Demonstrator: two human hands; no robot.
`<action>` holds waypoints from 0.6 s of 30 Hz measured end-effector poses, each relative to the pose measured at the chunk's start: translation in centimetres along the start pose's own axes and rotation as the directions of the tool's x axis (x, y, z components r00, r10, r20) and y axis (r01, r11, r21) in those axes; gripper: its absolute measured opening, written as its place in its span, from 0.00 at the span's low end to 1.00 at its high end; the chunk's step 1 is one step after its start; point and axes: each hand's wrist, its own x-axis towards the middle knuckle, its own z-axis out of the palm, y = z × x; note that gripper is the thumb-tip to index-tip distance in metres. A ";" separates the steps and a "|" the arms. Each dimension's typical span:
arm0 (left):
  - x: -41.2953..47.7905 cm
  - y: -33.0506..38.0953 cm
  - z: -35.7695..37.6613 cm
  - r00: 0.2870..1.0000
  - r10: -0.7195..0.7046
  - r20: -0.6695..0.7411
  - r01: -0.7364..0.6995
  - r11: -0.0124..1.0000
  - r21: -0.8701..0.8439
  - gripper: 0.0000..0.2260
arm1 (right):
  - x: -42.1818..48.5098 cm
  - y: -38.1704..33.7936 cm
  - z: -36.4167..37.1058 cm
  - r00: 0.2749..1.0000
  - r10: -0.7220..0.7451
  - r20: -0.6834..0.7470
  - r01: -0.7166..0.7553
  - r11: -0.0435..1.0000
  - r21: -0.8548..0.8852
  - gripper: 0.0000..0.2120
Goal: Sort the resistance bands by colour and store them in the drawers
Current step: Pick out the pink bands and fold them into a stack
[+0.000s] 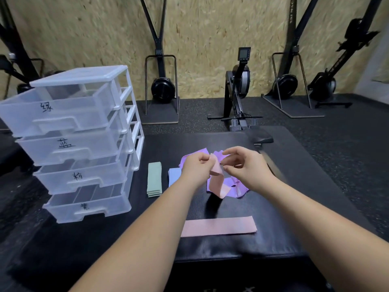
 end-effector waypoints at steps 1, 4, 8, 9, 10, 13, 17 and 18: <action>0.0 -0.6 -0.4 1.000 -0.011 0.016 0.010 1.000 0.029 0.08 | -0.1 0.3 0.1 1.000 0.009 -0.028 -0.010 1.000 -0.018 0.16; 0.0 -1.6 -1.3 0.996 -0.018 0.083 0.013 0.998 0.069 0.08 | -0.2 0.7 0.3 0.999 0.021 -0.045 -0.026 0.993 -0.119 0.13; -1.0 -0.8 -2.2 0.988 0.055 0.143 -0.077 0.985 0.156 0.07 | 0.0 0.8 1.5 0.988 0.009 0.157 0.008 0.994 -0.108 0.18; -1.1 -0.8 -2.3 0.986 0.083 0.145 -0.107 0.979 0.173 0.06 | 0.0 0.7 2.0 0.981 -0.004 0.195 0.025 0.994 -0.107 0.18; -1.3 -0.6 -2.4 0.985 0.108 0.138 -0.133 0.973 0.186 0.06 | 0.1 0.7 2.5 0.978 -0.011 0.209 0.035 0.993 -0.112 0.17; -1.6 -0.5 -2.6 0.983 0.144 0.112 -0.167 0.958 0.232 0.04 | 0.3 0.4 3.6 0.985 -0.015 0.172 0.039 0.989 -0.140 0.08; -1.6 -1.0 -3.6 0.975 0.211 0.073 -0.223 0.918 0.326 0.02 | 0.2 0.5 4.1 0.976 0.006 0.217 0.027 0.989 -0.147 0.04; -1.6 -1.2 -3.9 0.974 0.220 0.046 -0.222 0.917 0.332 0.03 | 0.2 0.6 4.0 0.971 0.017 0.239 0.019 0.989 -0.146 0.05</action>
